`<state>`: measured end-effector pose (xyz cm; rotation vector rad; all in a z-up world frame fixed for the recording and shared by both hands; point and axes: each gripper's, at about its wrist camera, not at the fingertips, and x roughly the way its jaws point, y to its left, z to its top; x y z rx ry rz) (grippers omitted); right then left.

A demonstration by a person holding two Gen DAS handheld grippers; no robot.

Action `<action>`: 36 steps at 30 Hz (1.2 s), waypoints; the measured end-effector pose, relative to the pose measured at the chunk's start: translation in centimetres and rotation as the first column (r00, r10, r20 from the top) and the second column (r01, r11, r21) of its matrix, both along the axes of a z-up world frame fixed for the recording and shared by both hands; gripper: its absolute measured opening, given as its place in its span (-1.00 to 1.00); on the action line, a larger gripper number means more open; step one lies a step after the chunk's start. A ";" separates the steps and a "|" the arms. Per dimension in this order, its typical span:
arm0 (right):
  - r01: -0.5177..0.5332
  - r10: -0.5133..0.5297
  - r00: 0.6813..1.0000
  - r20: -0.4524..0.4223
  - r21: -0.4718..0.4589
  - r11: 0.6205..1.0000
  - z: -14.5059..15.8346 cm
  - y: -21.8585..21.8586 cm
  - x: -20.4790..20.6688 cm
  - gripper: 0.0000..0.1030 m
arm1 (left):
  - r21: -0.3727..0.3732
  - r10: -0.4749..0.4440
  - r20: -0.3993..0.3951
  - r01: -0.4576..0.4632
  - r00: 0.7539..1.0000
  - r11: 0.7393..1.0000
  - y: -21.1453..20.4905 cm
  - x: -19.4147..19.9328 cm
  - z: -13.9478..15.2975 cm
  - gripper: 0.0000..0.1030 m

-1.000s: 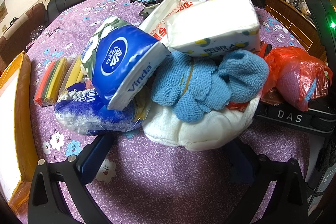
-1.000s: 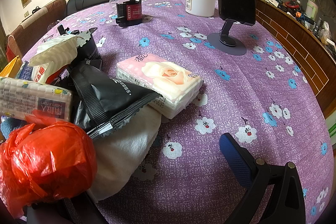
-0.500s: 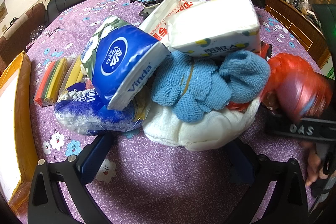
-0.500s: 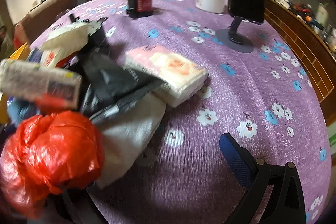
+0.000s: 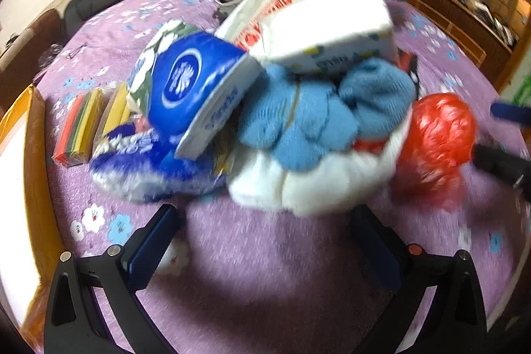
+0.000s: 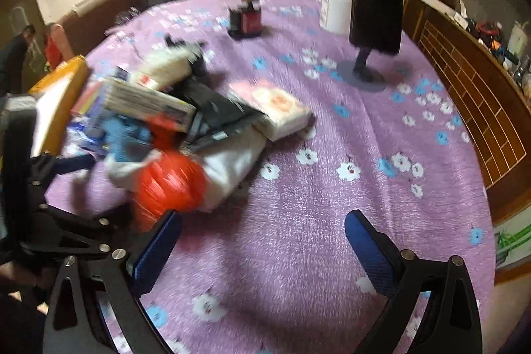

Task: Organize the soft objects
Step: 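Grasp the red plastic bag bundle with the right gripper and lift it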

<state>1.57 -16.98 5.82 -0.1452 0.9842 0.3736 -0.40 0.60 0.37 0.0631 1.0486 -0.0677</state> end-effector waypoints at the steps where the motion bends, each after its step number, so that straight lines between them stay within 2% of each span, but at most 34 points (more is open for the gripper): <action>1: -0.004 0.004 1.000 0.005 0.017 1.000 0.4 -0.1 -0.3 0.92 | 0.010 0.000 0.004 0.000 1.000 1.000 0.4 -0.5 0.3 1.00; 3: -0.008 0.006 1.000 0.022 0.062 0.998 1.3 -0.1 -1.0 0.88 | 0.004 -0.008 0.009 0.008 1.000 1.000 1.4 -1.4 0.8 1.00; 5: -0.009 0.007 1.000 0.017 0.103 0.995 1.7 -0.2 -1.2 0.73 | -0.030 -0.007 0.032 0.008 0.999 1.000 2.6 -2.3 1.6 1.00; 9: -0.010 0.014 0.999 -0.037 0.124 0.992 0.9 0.7 -0.6 0.49 | -0.076 -0.018 0.075 0.023 0.997 0.997 4.2 -4.0 3.4 0.92; 15: -0.053 0.064 0.994 -0.088 0.129 0.990 -0.7 3.0 -0.5 0.48 | -0.104 -0.012 0.094 0.022 0.996 0.994 6.2 -5.9 4.7 0.85; 21: -0.043 0.060 0.978 -0.199 0.088 0.995 -3.6 4.9 0.9 0.48 | -0.108 0.024 0.090 -0.014 0.996 0.994 7.7 -6.6 5.0 0.85; 22: -0.045 0.064 0.977 -0.205 0.095 0.994 -3.8 5.0 0.9 0.21 | -0.114 0.029 0.085 -0.020 0.996 0.993 8.0 -6.5 5.0 0.85; 23: -0.052 0.071 0.976 -0.204 0.098 0.994 -3.8 5.1 0.9 0.02 | -0.121 0.034 0.080 -0.024 0.996 0.992 8.3 -6.6 5.0 0.85; 26: -0.062 0.082 0.979 -0.186 0.111 0.992 -3.4 5.0 0.7 -0.02 | -0.158 0.054 0.058 -0.045 0.997 0.986 9.1 -6.3 4.8 0.85; 30: -0.070 0.091 0.986 -0.136 0.154 0.986 -2.1 4.5 0.2 -0.02 | -0.174 0.048 0.041 -0.040 0.998 0.984 9.2 -5.0 5.0 0.65; 33: -0.073 0.092 0.989 -0.117 0.159 0.985 -1.5 4.2 0.0 -0.02 | -0.198 0.052 0.015 -0.048 0.999 0.979 9.2 -3.0 4.9 0.62; 36: -0.079 0.095 0.991 -0.100 0.155 0.985 -1.1 3.9 -0.3 -0.02 | -0.269 0.071 -0.003 -0.069 0.997 0.961 9.7 -1.0 5.1 0.59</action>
